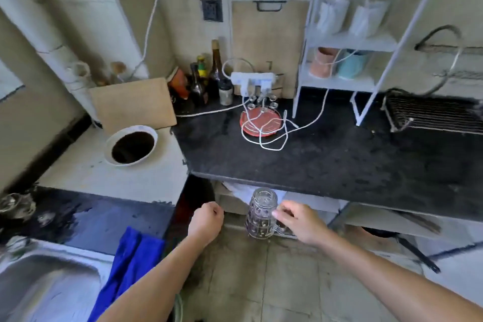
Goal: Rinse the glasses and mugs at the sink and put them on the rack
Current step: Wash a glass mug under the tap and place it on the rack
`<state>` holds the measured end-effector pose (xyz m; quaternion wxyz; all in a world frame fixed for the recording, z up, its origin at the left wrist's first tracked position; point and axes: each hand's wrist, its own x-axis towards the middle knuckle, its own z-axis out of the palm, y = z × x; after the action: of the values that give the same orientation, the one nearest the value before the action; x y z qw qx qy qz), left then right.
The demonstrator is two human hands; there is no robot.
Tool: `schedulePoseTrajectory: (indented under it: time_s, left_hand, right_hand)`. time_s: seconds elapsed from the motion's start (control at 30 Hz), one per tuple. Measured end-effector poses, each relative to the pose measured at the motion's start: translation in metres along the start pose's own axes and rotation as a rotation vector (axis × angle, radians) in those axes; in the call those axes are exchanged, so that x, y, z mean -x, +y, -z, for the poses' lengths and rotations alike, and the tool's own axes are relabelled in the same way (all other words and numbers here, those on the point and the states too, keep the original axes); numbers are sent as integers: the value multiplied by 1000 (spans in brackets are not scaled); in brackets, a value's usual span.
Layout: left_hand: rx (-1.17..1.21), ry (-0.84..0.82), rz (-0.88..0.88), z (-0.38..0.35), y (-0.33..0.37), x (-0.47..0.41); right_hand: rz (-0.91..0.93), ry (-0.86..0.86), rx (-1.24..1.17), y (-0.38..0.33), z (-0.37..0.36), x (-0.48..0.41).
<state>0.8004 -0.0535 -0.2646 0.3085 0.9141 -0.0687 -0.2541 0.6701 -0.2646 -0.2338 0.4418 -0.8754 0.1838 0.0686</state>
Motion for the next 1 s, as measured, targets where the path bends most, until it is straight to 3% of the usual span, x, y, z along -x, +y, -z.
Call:
schedulePoseTrajectory:
  time_s: [0.27,0.53,0.7,1.0]
  left_hand:
    - [-184,-182,-279,-101,175,-23]
    - [-223,-307,-596,-186,338,-80]
    - [-195,-385,-690,-228,445,-112]
    - [-10,-235,-741,-299,606,-153]
  right_hand:
    - [-220,327,31,104,143,33]
    - [-407,625,-78,187,266,21]
    - [-532,775,-115,231,346,1]
    - [-627,948,-213,322,479,-26]
